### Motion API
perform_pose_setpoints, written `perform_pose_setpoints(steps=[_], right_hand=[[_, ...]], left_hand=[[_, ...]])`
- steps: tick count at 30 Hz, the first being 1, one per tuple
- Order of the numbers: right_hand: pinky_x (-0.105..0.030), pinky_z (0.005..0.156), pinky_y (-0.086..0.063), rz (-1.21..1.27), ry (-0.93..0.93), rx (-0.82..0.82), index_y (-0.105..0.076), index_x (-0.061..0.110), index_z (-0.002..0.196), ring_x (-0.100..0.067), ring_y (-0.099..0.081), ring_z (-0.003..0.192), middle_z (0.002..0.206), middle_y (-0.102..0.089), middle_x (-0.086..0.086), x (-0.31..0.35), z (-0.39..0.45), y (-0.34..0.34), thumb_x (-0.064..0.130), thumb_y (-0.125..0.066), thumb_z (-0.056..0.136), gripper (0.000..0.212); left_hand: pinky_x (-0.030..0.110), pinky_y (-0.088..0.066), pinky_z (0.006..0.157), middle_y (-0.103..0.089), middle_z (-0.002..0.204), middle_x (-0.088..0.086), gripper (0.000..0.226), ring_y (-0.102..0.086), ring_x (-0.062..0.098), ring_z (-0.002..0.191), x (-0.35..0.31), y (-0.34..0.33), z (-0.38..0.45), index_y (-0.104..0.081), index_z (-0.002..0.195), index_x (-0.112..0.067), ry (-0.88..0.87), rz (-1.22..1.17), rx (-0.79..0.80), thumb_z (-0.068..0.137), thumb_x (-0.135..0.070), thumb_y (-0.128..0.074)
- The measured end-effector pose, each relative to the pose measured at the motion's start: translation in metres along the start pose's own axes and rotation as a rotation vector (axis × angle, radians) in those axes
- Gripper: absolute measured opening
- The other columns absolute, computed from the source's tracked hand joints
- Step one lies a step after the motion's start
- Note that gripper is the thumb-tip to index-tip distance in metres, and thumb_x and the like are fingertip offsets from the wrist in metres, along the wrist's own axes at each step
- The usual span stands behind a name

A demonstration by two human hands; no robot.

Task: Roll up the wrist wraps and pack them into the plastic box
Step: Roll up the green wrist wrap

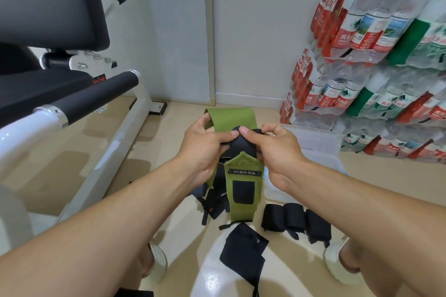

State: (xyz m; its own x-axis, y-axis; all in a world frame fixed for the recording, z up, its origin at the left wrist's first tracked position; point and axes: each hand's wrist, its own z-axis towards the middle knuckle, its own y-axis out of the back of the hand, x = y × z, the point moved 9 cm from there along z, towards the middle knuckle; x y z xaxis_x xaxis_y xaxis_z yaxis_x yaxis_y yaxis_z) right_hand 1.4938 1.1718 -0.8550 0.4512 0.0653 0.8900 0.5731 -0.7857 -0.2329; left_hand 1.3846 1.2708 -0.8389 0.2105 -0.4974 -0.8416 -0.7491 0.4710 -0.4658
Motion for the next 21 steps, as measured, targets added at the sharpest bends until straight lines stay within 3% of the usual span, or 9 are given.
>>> perform_pose_setpoints(steps=[2,4,8,13,14,18,21], right_hand=[[-0.026,0.049,-0.055,0.013,-0.064,0.052,-0.054,0.012,0.112,-0.015,-0.071,0.059,0.094,-0.071,-0.008,0.0,0.0,-0.003,0.008,-0.085,0.08,0.044],[-0.024,0.058,-0.058,-0.092,-0.093,0.171,-0.065,0.008,0.121,-0.015,-0.075,0.07,0.098,-0.078,-0.007,0.002,0.002,-0.009,0.01,-0.082,0.083,0.042],[-0.032,0.082,-0.063,-0.315,-0.003,0.213,-0.077,0.01,0.109,-0.026,-0.076,0.096,0.098,-0.08,-0.005,0.008,0.012,-0.004,0.016,-0.084,0.082,0.029],[-0.029,0.088,-0.059,-0.483,-0.017,0.255,-0.079,0.007,0.102,-0.022,-0.075,0.093,0.095,-0.08,-0.005,0.007,0.016,-0.004,0.022,-0.086,0.079,0.028],[-0.03,0.087,-0.06,-0.493,-0.012,0.258,-0.078,0.007,0.102,-0.025,-0.076,0.094,0.095,-0.08,-0.006,0.007,0.016,-0.004,0.022,-0.087,0.079,0.029],[-0.018,0.055,-0.053,-0.468,-0.031,0.265,-0.076,0.004,0.092,-0.017,-0.074,0.074,0.087,-0.08,-0.008,0.008,0.016,-0.002,0.015,-0.087,0.079,0.02],[-0.017,0.051,-0.051,-0.45,-0.037,0.269,-0.074,0.007,0.083,-0.014,-0.073,0.067,0.082,-0.079,-0.007,0.008,0.014,-0.003,0.01,-0.085,0.081,0.012]], left_hand=[[0.027,-0.06,0.064,-0.077,0.096,0.014,0.045,-0.077,0.024,0.081,0.001,0.003,0.001,-0.057,0.123,-0.006,0.006,0.014,-0.02,0.087,0.021,-0.061],[0.028,-0.06,0.064,-0.077,0.101,0.016,0.045,-0.077,0.025,0.082,0.002,0.006,0.002,-0.057,0.123,-0.006,0.014,0.047,-0.029,0.086,0.019,-0.063],[0.029,-0.06,0.067,-0.078,0.102,0.014,0.043,-0.077,0.026,0.087,0.005,0.013,0.002,-0.056,0.119,-0.009,0.003,0.241,-0.037,0.084,0.008,-0.075],[0.033,-0.062,0.066,-0.078,0.1,0.013,0.049,-0.078,0.027,0.085,0.012,0.014,0.004,-0.054,0.125,-0.011,0.033,0.316,-0.012,0.085,0.011,-0.072],[0.036,-0.063,0.07,-0.078,0.102,0.013,0.05,-0.077,0.028,0.088,0.012,0.013,0.005,-0.054,0.127,-0.012,0.032,0.328,0.006,0.086,0.012,-0.07],[0.041,-0.063,0.081,-0.078,0.105,0.012,0.053,-0.076,0.03,0.094,0.008,0.005,0.007,-0.057,0.129,-0.014,0.007,0.378,0.101,0.087,0.016,-0.066],[0.036,-0.063,0.075,-0.078,0.103,0.012,0.051,-0.077,0.028,0.091,0.008,0.001,0.004,-0.06,0.128,-0.015,-0.007,0.384,0.126,0.088,0.016,-0.066]])
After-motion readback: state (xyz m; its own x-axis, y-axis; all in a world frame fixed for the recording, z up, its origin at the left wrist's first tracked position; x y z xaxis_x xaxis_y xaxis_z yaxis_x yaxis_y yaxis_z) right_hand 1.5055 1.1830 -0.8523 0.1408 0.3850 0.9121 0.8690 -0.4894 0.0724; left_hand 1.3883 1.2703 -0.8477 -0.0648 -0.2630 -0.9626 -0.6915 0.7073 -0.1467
